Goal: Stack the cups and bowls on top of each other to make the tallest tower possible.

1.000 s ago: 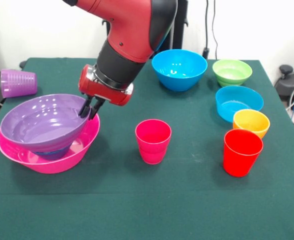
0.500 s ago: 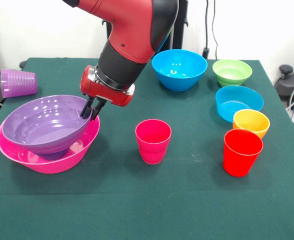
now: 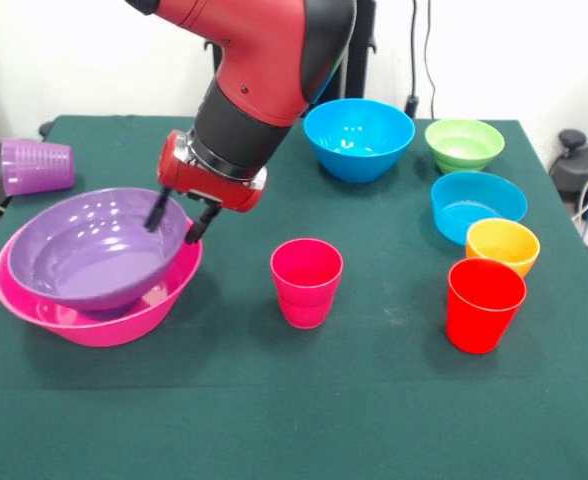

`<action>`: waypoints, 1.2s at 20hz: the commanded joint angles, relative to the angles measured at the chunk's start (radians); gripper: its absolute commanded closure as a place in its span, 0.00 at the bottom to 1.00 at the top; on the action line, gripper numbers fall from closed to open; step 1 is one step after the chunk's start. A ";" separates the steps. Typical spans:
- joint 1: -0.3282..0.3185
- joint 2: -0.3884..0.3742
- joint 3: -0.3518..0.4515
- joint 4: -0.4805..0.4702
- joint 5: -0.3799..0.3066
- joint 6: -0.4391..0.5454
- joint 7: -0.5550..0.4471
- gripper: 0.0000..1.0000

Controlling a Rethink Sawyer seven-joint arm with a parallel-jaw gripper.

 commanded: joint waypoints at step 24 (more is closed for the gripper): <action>0.011 0.038 0.121 -0.090 -0.169 0.077 -0.183 0.00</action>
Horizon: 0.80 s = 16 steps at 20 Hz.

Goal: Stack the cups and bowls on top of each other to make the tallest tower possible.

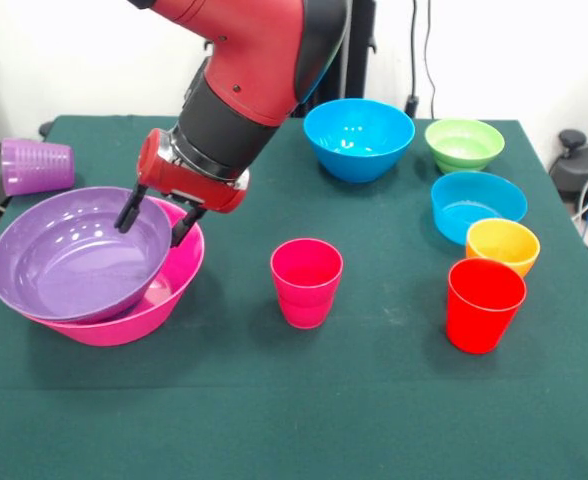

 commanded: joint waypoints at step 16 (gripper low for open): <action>-0.104 -0.048 0.270 0.087 0.136 0.044 -0.042 0.00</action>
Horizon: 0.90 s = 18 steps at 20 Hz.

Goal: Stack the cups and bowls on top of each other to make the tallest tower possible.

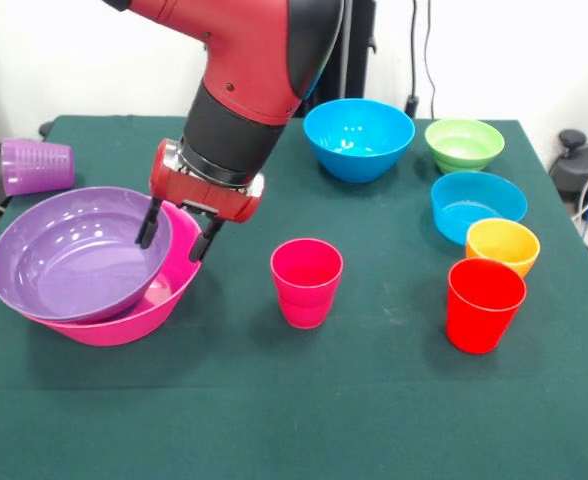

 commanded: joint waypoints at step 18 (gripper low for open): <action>-0.049 -0.019 0.194 0.101 0.061 0.058 -0.035 0.00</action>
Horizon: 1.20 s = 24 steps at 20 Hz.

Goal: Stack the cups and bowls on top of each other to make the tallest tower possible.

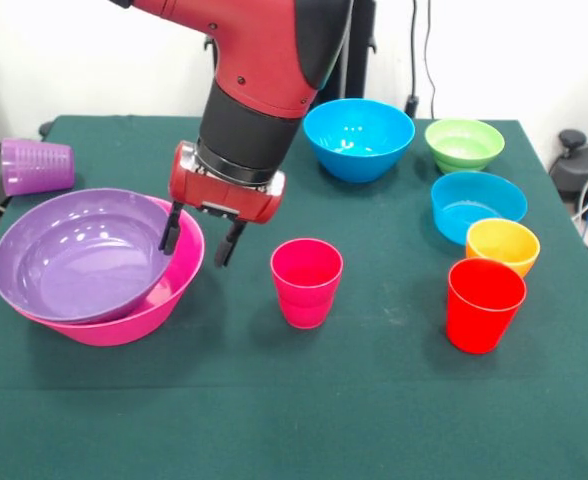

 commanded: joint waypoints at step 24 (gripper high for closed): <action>0.001 0.020 0.096 0.036 -0.035 0.138 -0.122 0.00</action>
